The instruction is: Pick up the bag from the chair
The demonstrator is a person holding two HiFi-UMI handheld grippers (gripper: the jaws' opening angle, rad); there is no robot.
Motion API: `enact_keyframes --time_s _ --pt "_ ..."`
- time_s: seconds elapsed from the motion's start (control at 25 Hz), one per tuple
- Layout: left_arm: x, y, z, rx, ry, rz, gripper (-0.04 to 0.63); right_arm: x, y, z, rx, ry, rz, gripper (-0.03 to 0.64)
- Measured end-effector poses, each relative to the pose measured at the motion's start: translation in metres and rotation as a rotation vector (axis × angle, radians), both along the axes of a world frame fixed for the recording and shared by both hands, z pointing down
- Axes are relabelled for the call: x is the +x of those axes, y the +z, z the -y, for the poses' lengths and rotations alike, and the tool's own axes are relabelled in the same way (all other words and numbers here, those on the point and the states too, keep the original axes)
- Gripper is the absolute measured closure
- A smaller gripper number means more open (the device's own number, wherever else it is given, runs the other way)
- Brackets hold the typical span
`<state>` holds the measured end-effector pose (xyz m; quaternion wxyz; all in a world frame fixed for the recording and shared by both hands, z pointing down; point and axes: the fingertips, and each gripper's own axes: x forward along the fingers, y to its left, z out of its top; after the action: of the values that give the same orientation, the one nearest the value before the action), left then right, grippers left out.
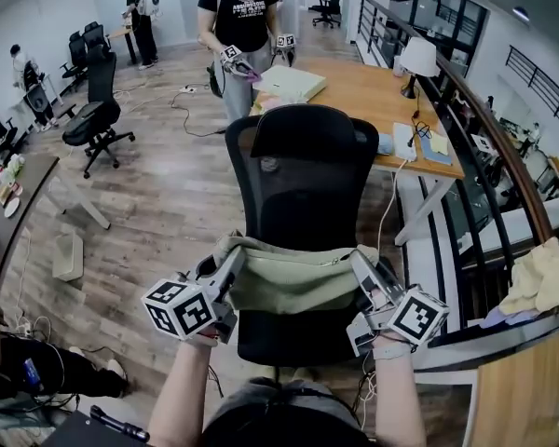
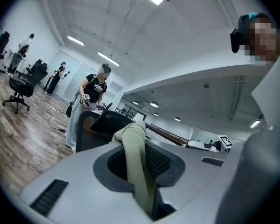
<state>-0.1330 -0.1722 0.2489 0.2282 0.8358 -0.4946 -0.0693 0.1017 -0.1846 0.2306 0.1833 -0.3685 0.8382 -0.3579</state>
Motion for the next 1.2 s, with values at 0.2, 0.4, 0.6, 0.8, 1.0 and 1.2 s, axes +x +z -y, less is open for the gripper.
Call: enact_keyframes --time_s 0.2,0.4,0.6,0.8,1.0,1.2 --pt "-0.007 -0.024 0.002 0.028 -0.014 0.008 0.549 -0.013 -0.039 0.0 0.094 -0.035 -0.029 0.514" --pt "-0.004 -0.054 0.004 0.065 -0.006 0.028 0.549 -0.011 -0.064 -0.002 0.124 -0.033 -0.04 0.514" --pt "-0.003 -0.083 0.003 0.108 -0.002 0.054 0.549 -0.008 -0.087 -0.003 0.158 -0.011 -0.035 0.514" --pt "-0.001 -0.103 -0.002 0.137 0.006 0.037 0.55 -0.007 -0.102 -0.009 0.176 -0.006 -0.009 0.514" --pt "-0.001 -0.114 -0.007 0.15 0.003 0.025 0.55 -0.007 -0.111 -0.012 0.185 -0.007 -0.019 0.514" --pt "0.0 -0.125 -0.015 0.165 -0.002 0.017 0.549 -0.007 -0.12 -0.015 0.205 -0.024 -0.013 0.514"
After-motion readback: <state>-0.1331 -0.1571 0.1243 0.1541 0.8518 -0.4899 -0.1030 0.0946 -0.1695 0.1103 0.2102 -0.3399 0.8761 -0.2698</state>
